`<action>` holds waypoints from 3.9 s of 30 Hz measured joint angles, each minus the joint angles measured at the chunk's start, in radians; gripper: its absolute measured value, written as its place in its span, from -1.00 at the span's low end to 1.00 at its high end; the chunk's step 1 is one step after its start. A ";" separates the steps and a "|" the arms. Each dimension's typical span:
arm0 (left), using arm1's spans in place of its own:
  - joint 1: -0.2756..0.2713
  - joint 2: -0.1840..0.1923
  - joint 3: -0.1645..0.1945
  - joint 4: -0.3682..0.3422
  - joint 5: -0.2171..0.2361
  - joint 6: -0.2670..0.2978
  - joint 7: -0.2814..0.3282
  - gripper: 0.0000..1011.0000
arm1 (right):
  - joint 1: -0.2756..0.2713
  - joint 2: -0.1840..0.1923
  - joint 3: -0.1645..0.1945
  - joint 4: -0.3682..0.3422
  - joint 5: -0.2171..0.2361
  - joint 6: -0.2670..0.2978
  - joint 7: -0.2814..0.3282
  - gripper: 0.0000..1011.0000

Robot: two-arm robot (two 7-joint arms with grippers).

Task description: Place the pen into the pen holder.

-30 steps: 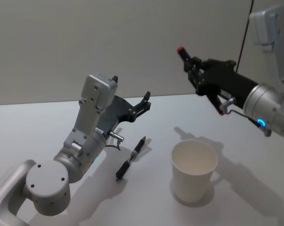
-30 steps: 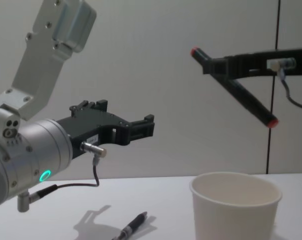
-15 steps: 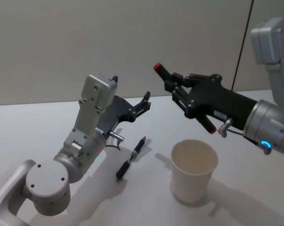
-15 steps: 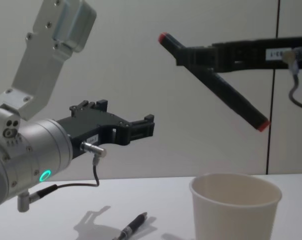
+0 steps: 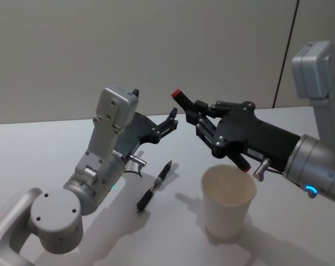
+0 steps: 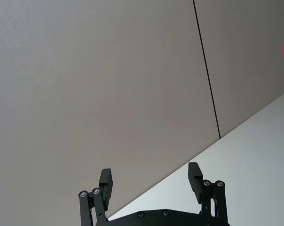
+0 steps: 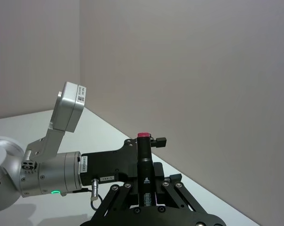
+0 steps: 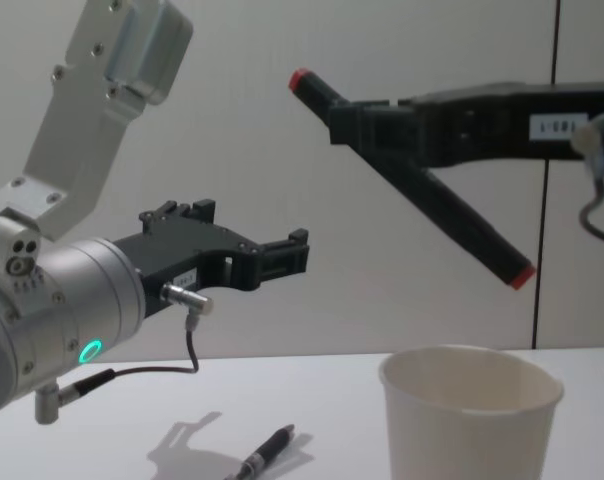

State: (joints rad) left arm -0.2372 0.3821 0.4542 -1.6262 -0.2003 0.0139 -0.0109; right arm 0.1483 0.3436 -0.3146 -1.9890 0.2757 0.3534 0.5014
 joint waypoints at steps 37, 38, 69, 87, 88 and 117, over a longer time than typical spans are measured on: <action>0.000 0.000 0.000 0.000 0.000 0.000 0.000 0.98 | -0.093 -0.048 -0.077 0.118 -0.083 -0.205 -0.189 -0.64; 0.000 0.000 0.000 0.000 0.000 0.000 0.000 0.98 | -0.095 -0.048 -0.078 0.120 -0.083 -0.208 -0.191 -0.64; 0.000 0.000 0.000 0.000 0.000 0.000 0.000 0.98 | -0.105 -0.045 -0.077 0.131 -0.084 -0.226 -0.212 0.82; 0.000 0.000 0.000 0.000 0.000 0.000 0.000 0.98 | -0.162 0.067 0.037 0.084 0.070 -0.297 -0.346 0.98; 0.000 0.000 0.000 0.000 0.000 0.000 0.000 0.98 | -0.165 0.072 0.042 0.083 0.077 -0.300 -0.353 0.98; 0.017 0.017 -0.003 -0.021 -0.004 0.034 -0.010 0.98 | -0.285 0.217 0.244 0.113 0.330 -0.419 -0.622 0.98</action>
State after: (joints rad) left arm -0.2205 0.3988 0.4507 -1.6470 -0.2040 0.0484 -0.0211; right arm -0.1370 0.5604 -0.0708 -1.8759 0.6057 -0.0656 -0.1203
